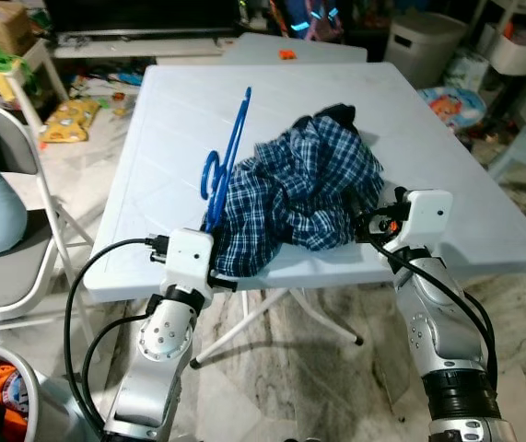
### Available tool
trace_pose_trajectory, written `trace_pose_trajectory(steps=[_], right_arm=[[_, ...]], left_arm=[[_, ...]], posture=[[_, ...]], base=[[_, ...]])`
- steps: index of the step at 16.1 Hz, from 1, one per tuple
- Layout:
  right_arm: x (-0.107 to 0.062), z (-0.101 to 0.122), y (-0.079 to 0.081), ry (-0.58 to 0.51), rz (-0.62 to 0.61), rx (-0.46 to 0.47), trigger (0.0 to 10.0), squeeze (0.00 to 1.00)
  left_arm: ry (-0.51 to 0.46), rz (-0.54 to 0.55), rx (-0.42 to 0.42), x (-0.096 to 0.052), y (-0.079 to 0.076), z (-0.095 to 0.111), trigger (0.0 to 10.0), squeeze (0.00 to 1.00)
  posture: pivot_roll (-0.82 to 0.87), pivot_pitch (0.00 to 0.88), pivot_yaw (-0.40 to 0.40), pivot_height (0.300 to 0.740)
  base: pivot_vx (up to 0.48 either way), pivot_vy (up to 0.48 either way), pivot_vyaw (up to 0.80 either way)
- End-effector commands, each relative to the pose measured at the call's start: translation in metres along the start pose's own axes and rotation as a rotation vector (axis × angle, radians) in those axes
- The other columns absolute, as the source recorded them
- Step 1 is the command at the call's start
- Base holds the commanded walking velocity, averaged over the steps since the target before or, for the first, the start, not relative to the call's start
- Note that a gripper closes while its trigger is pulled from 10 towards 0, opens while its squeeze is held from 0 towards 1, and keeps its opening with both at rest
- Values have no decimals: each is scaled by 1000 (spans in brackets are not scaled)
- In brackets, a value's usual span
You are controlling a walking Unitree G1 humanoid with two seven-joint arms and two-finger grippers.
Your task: Hang hanger
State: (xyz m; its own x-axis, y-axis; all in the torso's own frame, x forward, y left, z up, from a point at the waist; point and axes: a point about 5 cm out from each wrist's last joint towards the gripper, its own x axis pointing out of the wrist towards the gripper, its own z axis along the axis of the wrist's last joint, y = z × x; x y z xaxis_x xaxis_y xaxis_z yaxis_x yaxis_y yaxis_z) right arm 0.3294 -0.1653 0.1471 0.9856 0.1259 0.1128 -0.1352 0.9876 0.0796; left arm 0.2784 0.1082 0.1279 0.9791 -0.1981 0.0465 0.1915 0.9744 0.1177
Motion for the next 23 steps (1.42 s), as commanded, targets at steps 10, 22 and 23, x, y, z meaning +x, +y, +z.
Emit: trace_pose_trajectory(steps=[10,22,23], right_arm=[[-3,-1,2,37,1,3,10000,0],[-2,-5,7,60,14,14,10000,0],[-2,-5,7,60,13,14,10000,0]], left_arm=[[27,-17,12,-3,-2,-5,10000,0],[43,-31,22,-3,-3,-7,10000,0],[46,-33,23,-3,-3,-7,10000,0]], posture=[[39,72,-15,740],[45,78,-11,740],[45,78,-10,740]], base=[[-52,0,0],[-303,0,0],[-319,0,0]])
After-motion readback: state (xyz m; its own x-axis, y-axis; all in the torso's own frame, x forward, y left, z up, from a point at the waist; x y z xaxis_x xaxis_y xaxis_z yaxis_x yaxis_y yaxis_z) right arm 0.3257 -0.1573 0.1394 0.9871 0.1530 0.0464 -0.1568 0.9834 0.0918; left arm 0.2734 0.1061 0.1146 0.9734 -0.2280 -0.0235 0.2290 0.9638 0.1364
